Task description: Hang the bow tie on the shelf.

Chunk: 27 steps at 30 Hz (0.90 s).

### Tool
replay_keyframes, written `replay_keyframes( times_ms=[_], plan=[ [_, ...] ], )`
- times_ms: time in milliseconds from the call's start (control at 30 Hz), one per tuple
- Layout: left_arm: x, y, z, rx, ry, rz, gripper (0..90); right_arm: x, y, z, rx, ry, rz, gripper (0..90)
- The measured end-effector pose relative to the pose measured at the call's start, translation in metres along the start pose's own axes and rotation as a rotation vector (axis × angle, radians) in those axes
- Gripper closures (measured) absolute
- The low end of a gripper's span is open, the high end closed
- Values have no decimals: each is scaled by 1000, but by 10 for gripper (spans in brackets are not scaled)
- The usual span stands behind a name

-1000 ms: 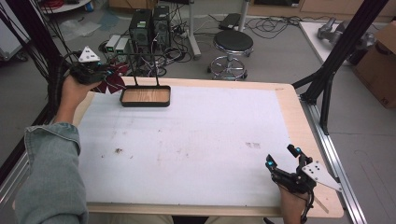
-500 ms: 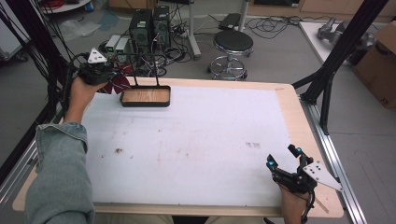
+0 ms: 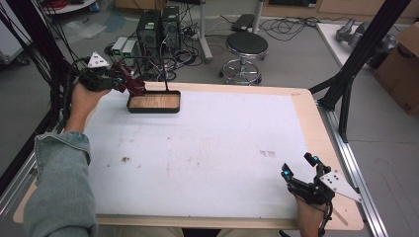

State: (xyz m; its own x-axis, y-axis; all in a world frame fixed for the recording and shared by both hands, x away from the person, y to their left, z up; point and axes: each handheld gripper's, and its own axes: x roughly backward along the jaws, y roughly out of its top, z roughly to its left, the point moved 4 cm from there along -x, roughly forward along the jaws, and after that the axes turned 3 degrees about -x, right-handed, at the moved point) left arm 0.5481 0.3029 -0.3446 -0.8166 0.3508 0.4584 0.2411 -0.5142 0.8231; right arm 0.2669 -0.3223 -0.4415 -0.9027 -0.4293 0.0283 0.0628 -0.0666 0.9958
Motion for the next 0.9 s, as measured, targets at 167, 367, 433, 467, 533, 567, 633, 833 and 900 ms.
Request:
replay_keyframes(
  times_ms=[167,367,433,467,533,567,633,833,900],
  plan=[
    [7,-2,0,18,1,-16,531,0,0,0,-4,1,-3,111],
    [20,-4,0,54,9,-45,476,-1,1,1,-7,0,-3,111],
    [25,-5,-1,59,16,-53,464,-1,1,1,-3,1,-3,111],
    [27,-5,-2,68,16,-62,453,-2,1,1,-6,1,-2,111],
    [31,-5,-3,67,19,-58,445,-3,1,2,-1,3,-6,111],
    [33,-5,-4,71,17,-63,435,-3,1,2,-4,5,-4,111],
    [37,-5,-6,76,20,-70,427,-3,1,2,1,7,-5,111],
    [48,-2,-13,92,19,-103,381,-3,1,2,-5,4,-5,111],
    [56,0,-19,101,25,-121,376,-3,1,2,-3,7,-6,111]
  ],
)
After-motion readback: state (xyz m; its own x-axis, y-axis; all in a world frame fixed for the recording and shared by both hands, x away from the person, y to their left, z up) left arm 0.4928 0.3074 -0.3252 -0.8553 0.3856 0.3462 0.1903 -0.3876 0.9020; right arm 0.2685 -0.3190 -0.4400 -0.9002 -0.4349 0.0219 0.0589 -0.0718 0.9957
